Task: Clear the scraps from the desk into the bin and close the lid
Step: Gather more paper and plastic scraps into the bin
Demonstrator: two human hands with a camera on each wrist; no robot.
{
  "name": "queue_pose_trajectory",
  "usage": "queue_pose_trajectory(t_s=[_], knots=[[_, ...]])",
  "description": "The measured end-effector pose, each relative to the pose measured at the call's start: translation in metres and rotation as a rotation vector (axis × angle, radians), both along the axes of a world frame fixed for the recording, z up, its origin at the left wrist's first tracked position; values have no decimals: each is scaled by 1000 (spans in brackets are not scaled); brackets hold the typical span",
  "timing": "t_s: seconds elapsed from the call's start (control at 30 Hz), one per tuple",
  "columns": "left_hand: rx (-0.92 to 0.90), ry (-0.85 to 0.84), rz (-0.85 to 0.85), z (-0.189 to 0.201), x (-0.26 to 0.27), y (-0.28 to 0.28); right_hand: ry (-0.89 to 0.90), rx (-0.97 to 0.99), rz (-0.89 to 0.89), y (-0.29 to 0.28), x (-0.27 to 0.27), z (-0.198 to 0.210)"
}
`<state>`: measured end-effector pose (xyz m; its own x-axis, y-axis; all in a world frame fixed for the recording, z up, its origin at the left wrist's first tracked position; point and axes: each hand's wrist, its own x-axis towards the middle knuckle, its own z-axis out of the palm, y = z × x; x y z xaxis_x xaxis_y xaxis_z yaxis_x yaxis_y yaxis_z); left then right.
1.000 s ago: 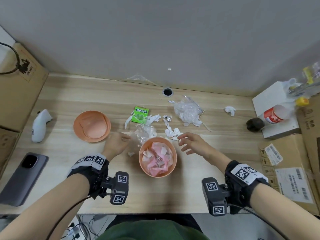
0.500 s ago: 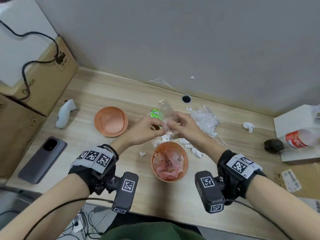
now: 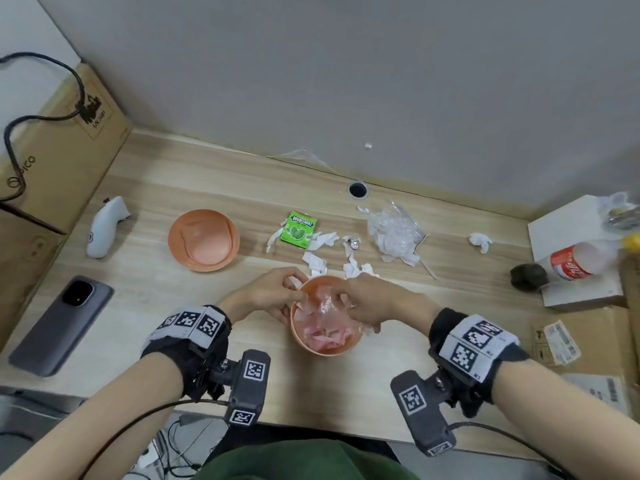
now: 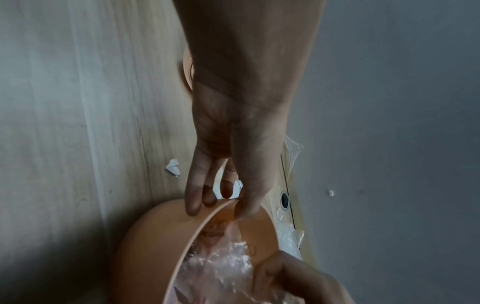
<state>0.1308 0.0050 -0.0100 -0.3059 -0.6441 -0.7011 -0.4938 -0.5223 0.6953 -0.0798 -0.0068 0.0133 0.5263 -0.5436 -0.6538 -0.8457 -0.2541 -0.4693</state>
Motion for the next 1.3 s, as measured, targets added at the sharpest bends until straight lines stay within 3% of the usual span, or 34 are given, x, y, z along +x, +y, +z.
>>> queue_pose_trajectory(t_s=[0.13, 0.27, 0.4, 0.43, 0.57, 0.7, 0.8, 0.93, 1.0, 1.07, 1.13, 1.23, 1.3], knots=[[-6, 38, 17, 5, -5, 1, 4, -185, 95, 5, 29, -19], [-21, 55, 44, 6, -6, 2, 141, 43, 245, 11, 50, -30], [-53, 53, 80, 2, -5, 2, 145, 240, 194, 7, 48, -31], [-74, 50, 97, 0, -5, 1, 127, 201, 228, 5, 46, -31], [-103, 63, 207, -4, -4, -4, 117, -279, 284, -5, 24, -41], [-108, 68, 216, -4, -5, -10, -167, -346, 130, -16, 9, -30], [-107, 54, 219, -5, -8, -14, -209, -293, 38, -24, 7, -23], [-93, 46, 187, -2, -9, -18, -137, 6, 135, -36, 3, -12], [-88, 48, 190, -2, -9, -19, -260, 50, 18, -47, -4, -2], [-82, 51, 197, -2, -9, -20, -425, -7, -271, -62, -15, 4], [-74, 49, 204, -3, -8, -22, -468, -162, -556, -77, -31, -4], [-67, 44, 202, -3, -9, -24, -219, -427, -735, -99, -65, -39], [-71, 42, 206, -3, -8, -23, -23, -382, -727, -108, -82, -63]])
